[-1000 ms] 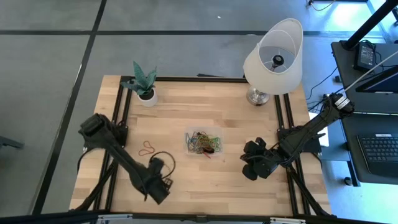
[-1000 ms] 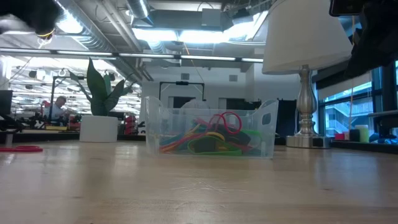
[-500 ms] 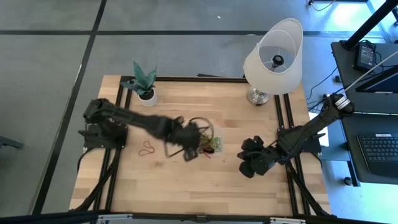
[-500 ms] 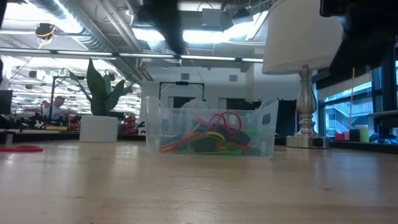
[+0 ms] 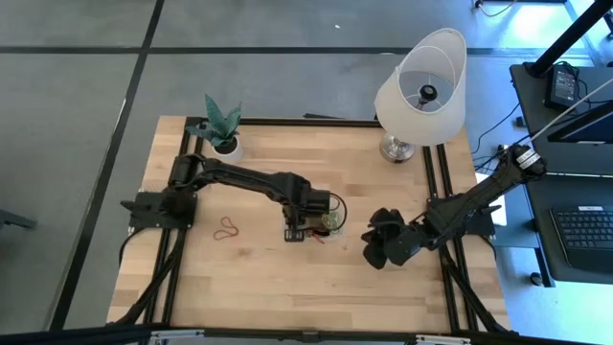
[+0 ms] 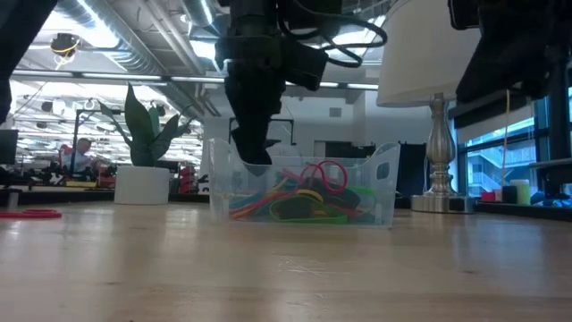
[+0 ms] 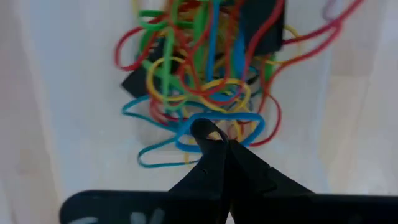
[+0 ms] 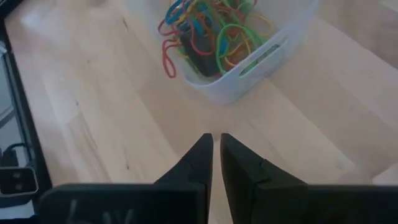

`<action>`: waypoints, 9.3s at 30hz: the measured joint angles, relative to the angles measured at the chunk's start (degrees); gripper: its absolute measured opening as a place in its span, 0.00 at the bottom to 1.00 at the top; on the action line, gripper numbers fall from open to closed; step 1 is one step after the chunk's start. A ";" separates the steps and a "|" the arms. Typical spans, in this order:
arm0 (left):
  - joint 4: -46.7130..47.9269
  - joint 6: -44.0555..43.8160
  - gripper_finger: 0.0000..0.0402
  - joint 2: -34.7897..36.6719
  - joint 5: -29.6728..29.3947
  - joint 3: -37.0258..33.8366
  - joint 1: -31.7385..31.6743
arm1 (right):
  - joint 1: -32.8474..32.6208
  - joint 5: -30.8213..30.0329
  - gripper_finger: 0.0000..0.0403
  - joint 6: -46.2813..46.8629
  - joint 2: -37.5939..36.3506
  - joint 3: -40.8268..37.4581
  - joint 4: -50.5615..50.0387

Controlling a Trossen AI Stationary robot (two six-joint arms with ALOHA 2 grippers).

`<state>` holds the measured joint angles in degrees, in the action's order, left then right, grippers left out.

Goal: Pick and place rubber bands into bin
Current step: Put the black rubber band into the transparent bin, then put the red rubber band into the transparent bin, then return to Home Position

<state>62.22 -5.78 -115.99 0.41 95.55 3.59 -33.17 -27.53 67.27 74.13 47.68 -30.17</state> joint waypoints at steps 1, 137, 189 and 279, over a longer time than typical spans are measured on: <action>-0.02 0.81 0.03 -0.35 0.72 0.05 -0.01 | 0.29 0.00 0.09 0.12 0.02 0.00 -0.05; -49.64 -8.22 0.01 39.55 -17.63 -29.53 5.12 | 6.04 -1.49 0.09 -6.31 0.07 0.00 4.26; -39.02 -10.04 0.00 57.16 -16.02 -52.78 1.46 | 7.28 -4.43 0.09 -19.96 0.07 0.00 5.14; -63.65 5.50 0.02 115.85 -5.76 -95.10 -3.49 | 27.01 23.68 0.00 -64.79 -69.62 -42.71 34.94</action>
<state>-1.43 -0.27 -0.14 -5.34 0.45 0.10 -6.16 -3.85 2.48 4.51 4.97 4.77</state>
